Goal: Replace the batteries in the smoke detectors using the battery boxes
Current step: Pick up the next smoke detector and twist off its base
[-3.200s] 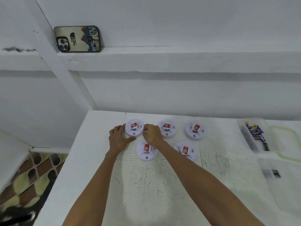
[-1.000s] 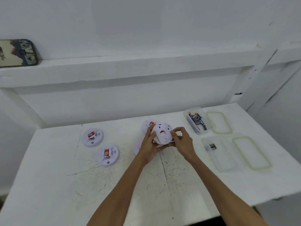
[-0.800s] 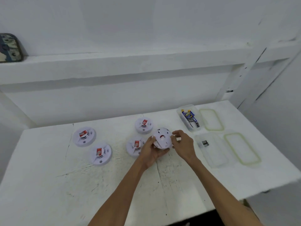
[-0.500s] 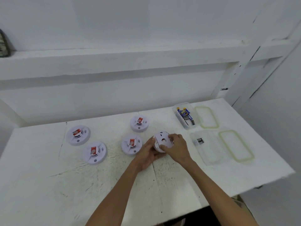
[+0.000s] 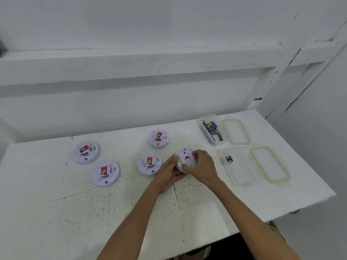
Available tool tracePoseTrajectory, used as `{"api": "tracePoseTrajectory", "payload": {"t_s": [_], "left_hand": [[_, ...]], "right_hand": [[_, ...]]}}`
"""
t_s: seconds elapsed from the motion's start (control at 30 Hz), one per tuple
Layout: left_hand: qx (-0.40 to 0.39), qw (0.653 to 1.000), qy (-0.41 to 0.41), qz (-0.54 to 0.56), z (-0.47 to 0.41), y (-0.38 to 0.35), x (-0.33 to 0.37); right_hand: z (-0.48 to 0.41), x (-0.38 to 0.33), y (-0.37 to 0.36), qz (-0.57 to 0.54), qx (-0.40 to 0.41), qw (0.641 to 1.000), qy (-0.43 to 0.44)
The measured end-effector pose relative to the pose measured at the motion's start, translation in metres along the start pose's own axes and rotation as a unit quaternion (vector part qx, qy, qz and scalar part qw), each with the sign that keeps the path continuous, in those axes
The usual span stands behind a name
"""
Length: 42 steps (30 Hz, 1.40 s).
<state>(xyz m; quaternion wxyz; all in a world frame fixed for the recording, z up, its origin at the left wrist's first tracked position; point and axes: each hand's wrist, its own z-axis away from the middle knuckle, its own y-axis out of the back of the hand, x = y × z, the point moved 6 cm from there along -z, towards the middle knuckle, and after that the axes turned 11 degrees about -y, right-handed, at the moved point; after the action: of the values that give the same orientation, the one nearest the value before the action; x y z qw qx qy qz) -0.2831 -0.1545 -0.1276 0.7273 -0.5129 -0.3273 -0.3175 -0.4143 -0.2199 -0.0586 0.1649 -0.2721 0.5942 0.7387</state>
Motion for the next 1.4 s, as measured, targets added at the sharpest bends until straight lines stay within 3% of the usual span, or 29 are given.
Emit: {"api": "tracePoseTrajectory", "payload": {"t_s": [0.37, 0.73, 0.97, 1.13, 1.23, 1.4], "left_hand": [[0.005, 1.0, 0.002, -0.004, -0.002, 0.001, -0.001], [0.028, 0.999, -0.003, 0.045, 0.001, -0.001, -0.003], [0.039, 0.999, -0.007, 0.037, 0.001, -0.001, -0.003], [0.034, 0.999, -0.01, 0.033, 0.001, -0.002, -0.003], [0.033, 0.999, -0.013, 0.034, 0.002, -0.002, -0.003], [0.023, 0.999, -0.018, 0.032, 0.002, -0.004, -0.001]], "right_hand": [[-0.005, -0.001, 0.002, 0.028, -0.029, 0.999, 0.023], [-0.008, 0.037, 0.022, -0.135, 0.052, 0.982, -0.121], [-0.006, 0.051, 0.007, -0.141, 0.035, 0.977, -0.157], [-0.004, 0.039, 0.006, -0.06, 0.059, 0.984, -0.158], [0.0, 0.028, 0.008, -0.051, 0.076, 0.987, -0.131], [0.006, -0.002, 0.012, -0.066, 0.079, 0.995, 0.005]]}}
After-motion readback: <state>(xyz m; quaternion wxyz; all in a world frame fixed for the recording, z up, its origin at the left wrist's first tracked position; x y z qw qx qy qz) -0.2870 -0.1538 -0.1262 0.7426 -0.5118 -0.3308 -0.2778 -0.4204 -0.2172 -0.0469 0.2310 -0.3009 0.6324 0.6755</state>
